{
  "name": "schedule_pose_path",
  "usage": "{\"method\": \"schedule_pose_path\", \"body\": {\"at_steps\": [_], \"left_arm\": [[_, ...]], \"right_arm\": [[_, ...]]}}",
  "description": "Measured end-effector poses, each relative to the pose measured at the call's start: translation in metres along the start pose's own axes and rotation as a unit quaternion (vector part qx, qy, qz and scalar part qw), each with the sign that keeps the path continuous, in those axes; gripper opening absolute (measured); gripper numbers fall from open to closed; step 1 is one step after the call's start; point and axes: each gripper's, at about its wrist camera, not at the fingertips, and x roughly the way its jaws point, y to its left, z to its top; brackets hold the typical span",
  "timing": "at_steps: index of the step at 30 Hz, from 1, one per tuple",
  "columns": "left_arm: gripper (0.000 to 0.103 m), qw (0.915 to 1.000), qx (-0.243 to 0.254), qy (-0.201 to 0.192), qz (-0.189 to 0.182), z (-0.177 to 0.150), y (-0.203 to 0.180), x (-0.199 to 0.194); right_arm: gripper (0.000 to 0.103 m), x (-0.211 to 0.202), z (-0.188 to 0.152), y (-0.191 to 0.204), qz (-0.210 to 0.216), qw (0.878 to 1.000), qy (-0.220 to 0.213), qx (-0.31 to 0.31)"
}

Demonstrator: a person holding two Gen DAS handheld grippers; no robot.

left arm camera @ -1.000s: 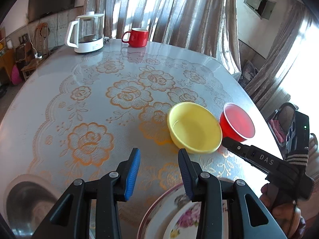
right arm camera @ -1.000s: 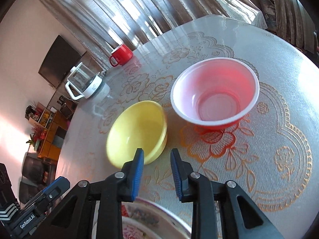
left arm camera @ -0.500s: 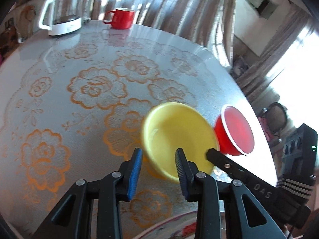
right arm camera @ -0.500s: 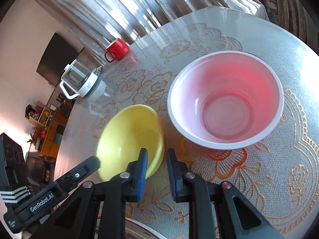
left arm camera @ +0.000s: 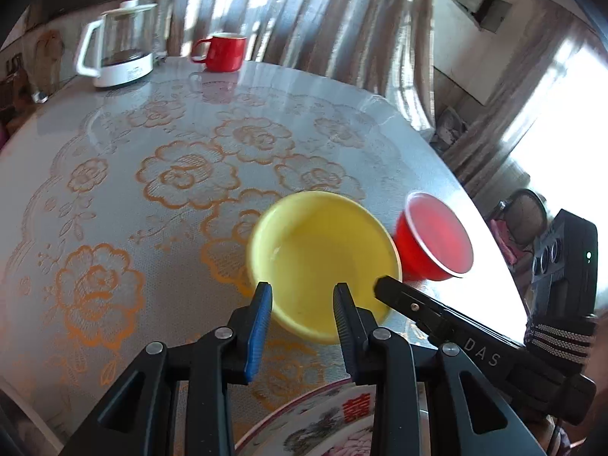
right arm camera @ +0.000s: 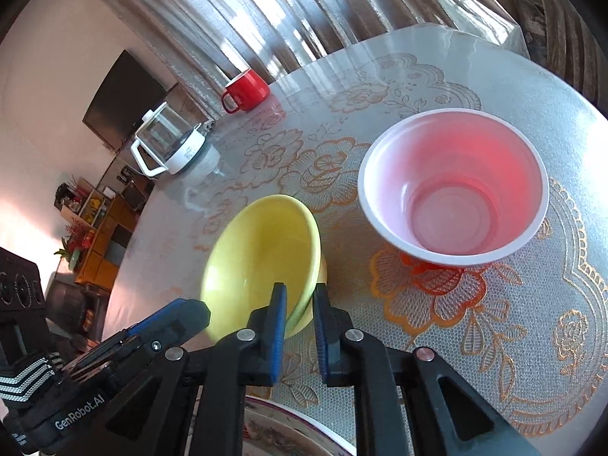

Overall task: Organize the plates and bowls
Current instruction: 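Move the left tool to the yellow bowl and grasp its rim, then lift the yellow bowl with the left tool and lower it into the steel basin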

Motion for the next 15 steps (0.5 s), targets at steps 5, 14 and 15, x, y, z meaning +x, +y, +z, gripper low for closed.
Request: {"method": "schedule_pose_path", "body": {"at_steps": [5, 14, 15], "left_arm": [[0.033, 0.9988, -0.049, -0.007, 0.008, 0.008, 0.024, -0.004], [0.035, 0.9999, -0.007, 0.011, 0.005, 0.007, 0.007, 0.019], [0.034, 0.9999, -0.002, 0.016, -0.003, 0.006, 0.005, 0.022]], "right_arm": [[0.013, 0.002, 0.000, -0.008, -0.009, 1.000, 0.005, 0.017], [0.016, 0.004, 0.001, -0.007, -0.001, 1.000, 0.006, 0.018], [0.016, 0.004, 0.001, -0.007, -0.001, 1.000, 0.006, 0.018]]}}
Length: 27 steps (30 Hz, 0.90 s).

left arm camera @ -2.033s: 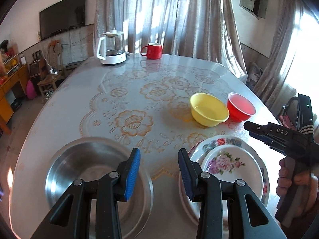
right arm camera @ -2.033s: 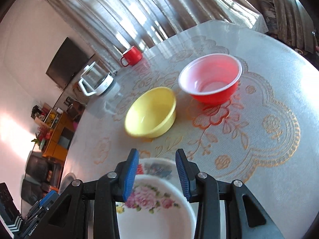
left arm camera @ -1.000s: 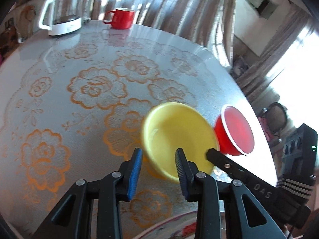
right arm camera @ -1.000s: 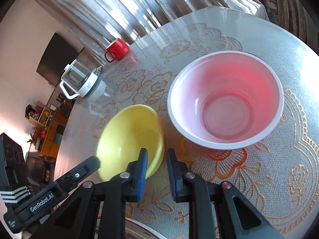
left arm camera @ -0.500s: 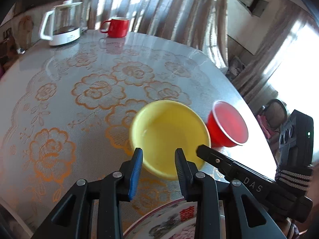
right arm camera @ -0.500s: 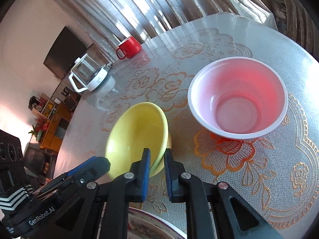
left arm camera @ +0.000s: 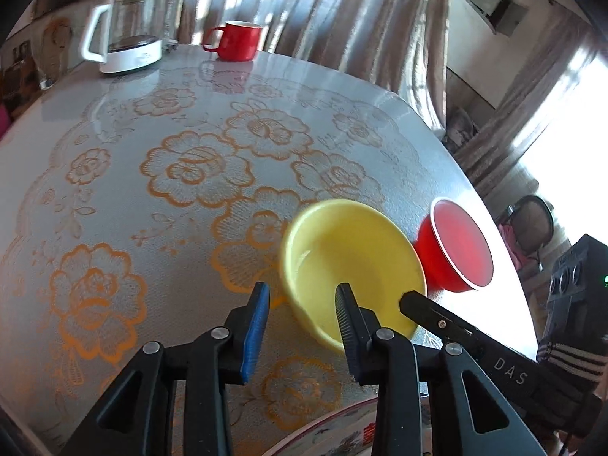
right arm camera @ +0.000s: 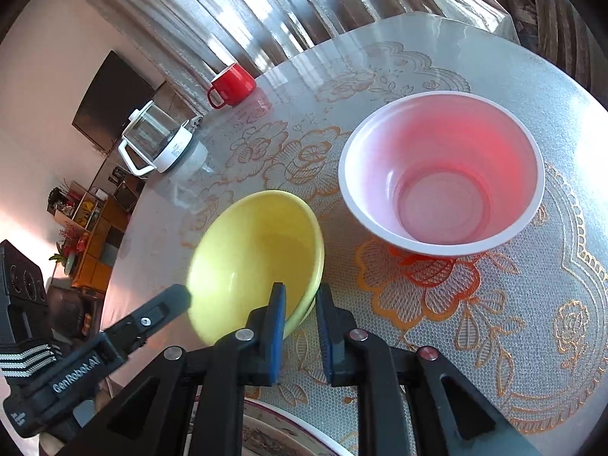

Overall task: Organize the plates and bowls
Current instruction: 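Lift the yellow bowl with the left tool and lower it into the steel basin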

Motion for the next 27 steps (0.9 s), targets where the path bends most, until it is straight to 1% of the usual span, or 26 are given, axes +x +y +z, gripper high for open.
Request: {"method": "schedule_pose_path", "body": {"at_steps": [3, 6, 11, 16, 19, 27], "left_arm": [[0.034, 0.9999, 0.013, -0.006, 0.005, -0.005, -0.004, -0.002], [0.033, 0.9999, 0.009, -0.009, -0.008, -0.009, -0.002, -0.012], [0.033, 0.9994, 0.015, -0.033, -0.001, -0.018, -0.007, -0.040], [0.033, 0.9981, 0.018, -0.059, 0.005, -0.030, -0.008, -0.071], [0.033, 0.9966, 0.024, -0.078, 0.014, -0.039, -0.006, -0.091], [0.033, 0.9939, 0.002, -0.108, 0.021, -0.066, 0.017, -0.138]], "right_arm": [[0.016, -0.001, 0.000, 0.003, -0.007, 1.000, -0.002, -0.007], [0.015, -0.007, -0.003, 0.004, -0.006, 1.000, -0.011, -0.013], [0.015, -0.022, -0.011, 0.012, 0.016, 1.000, -0.020, -0.017], [0.015, -0.035, -0.020, 0.025, 0.036, 0.999, -0.027, -0.023], [0.015, -0.042, -0.027, 0.036, 0.047, 0.998, -0.031, -0.031], [0.015, -0.053, -0.049, 0.073, 0.083, 0.994, -0.024, -0.062]]}}
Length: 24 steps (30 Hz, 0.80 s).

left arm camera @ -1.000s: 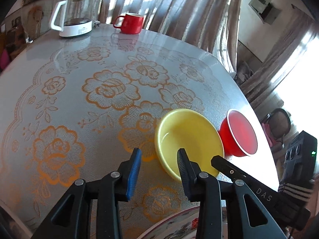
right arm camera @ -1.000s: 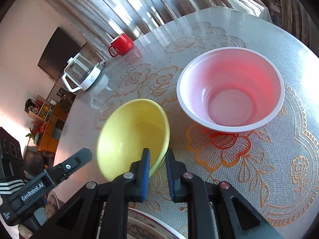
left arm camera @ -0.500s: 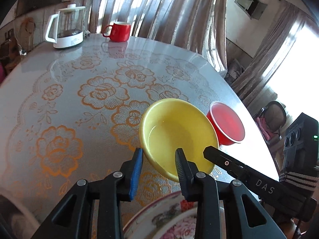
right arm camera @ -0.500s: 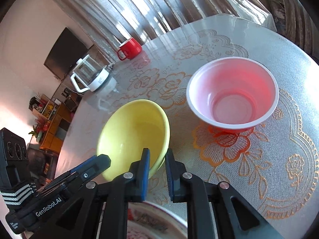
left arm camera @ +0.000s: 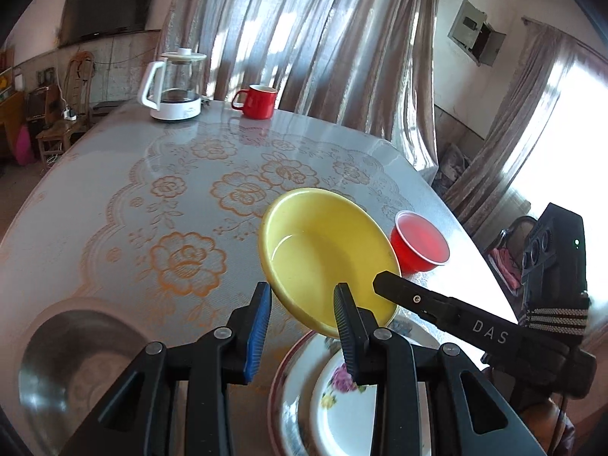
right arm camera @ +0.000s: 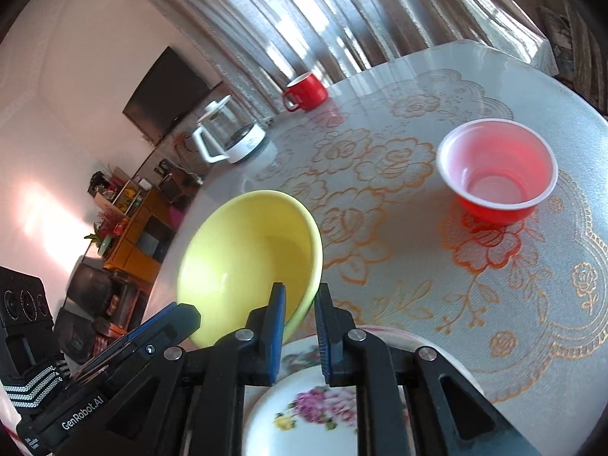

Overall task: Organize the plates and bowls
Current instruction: 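Lift the yellow bowl with the left tool and lower it into the steel basin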

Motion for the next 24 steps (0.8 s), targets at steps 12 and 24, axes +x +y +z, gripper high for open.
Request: {"method": "schedule_pose_path", "body": {"at_steps": [12, 24], "left_arm": [[0.033, 0.9978, -0.051, -0.030, 0.032, -0.042, 0.060, -0.069], [0.034, 0.9910, -0.114, -0.043, 0.055, -0.085, 0.115, -0.111]], "right_arm": [[0.015, 0.016, -0.038, 0.076, 0.048, 0.996, 0.041, -0.066], [0.016, 0.047, -0.081, 0.137, 0.072, 0.984, 0.098, -0.127]]}}
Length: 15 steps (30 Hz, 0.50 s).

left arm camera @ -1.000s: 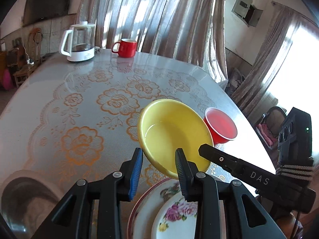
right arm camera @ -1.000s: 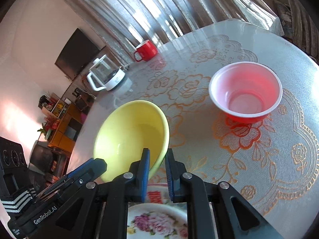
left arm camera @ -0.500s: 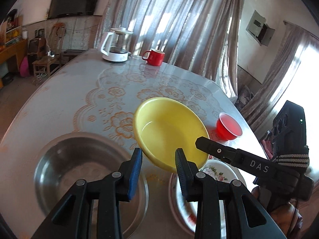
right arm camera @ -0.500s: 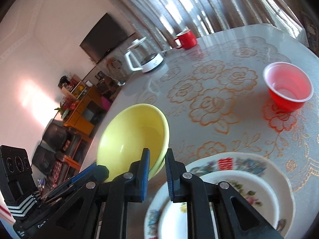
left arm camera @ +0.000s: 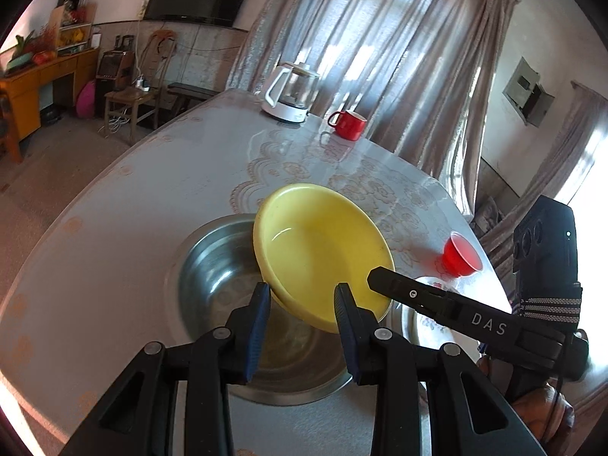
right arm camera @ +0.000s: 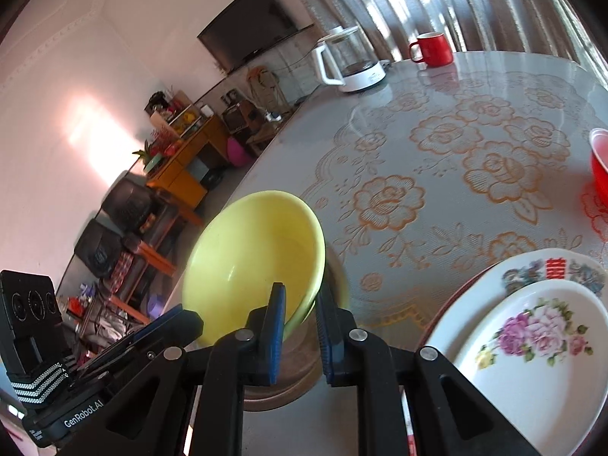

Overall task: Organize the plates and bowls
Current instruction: 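Lift the yellow bowl with the left tool and lower it into the steel basin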

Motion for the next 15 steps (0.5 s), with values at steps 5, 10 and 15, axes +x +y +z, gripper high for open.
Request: {"method": "schedule_pose_path", "body": {"at_steps": [5, 10, 15], "left_arm": [[0.034, 0.9997, -0.020, 0.011, 0.007, -0.010, 0.019, -0.003], [0.034, 0.9994, -0.027, 0.019, 0.013, -0.016, 0.027, -0.001], [0.034, 0.9989, -0.032, 0.031, 0.017, -0.020, 0.030, 0.005]], "right_arm": [[0.016, 0.017, -0.009, 0.008, 0.003, 1.000, 0.028, -0.009], [0.017, 0.029, -0.015, 0.014, -0.002, 0.999, 0.048, -0.017], [0.018, 0.035, -0.020, 0.015, -0.009, 0.998, 0.062, -0.019]]}}
